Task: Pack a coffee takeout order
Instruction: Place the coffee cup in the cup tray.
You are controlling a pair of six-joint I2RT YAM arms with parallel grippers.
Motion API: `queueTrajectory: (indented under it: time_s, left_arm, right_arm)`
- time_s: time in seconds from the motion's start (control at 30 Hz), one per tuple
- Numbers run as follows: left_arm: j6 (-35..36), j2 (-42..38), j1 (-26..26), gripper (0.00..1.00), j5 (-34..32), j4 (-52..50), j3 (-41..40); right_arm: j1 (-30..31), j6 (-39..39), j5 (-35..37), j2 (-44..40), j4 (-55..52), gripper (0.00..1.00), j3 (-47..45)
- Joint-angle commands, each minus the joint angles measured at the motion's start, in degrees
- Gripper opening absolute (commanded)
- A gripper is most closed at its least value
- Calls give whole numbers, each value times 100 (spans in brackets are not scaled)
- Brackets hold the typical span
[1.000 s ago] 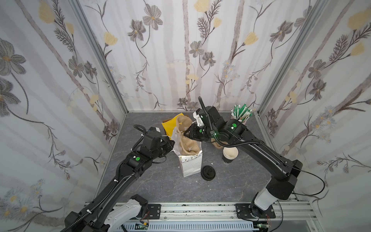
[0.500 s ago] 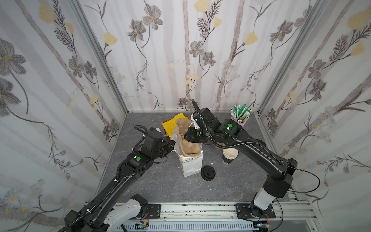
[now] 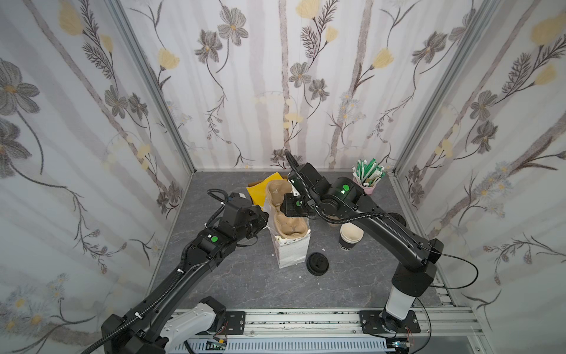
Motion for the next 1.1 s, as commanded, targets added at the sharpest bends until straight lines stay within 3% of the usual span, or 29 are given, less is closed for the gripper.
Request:
queueTrajectory:
  time_s: [0.0,1.07]
  left_arm:
    - [-32,6,-27,0,-113,195,42]
    - [-477,-91,-168,0,-400,213,-154]
  right_arm:
    - [-39,-77,115,140,-60,27,164]
    - [-19,-370,495,500,-587,26,234]
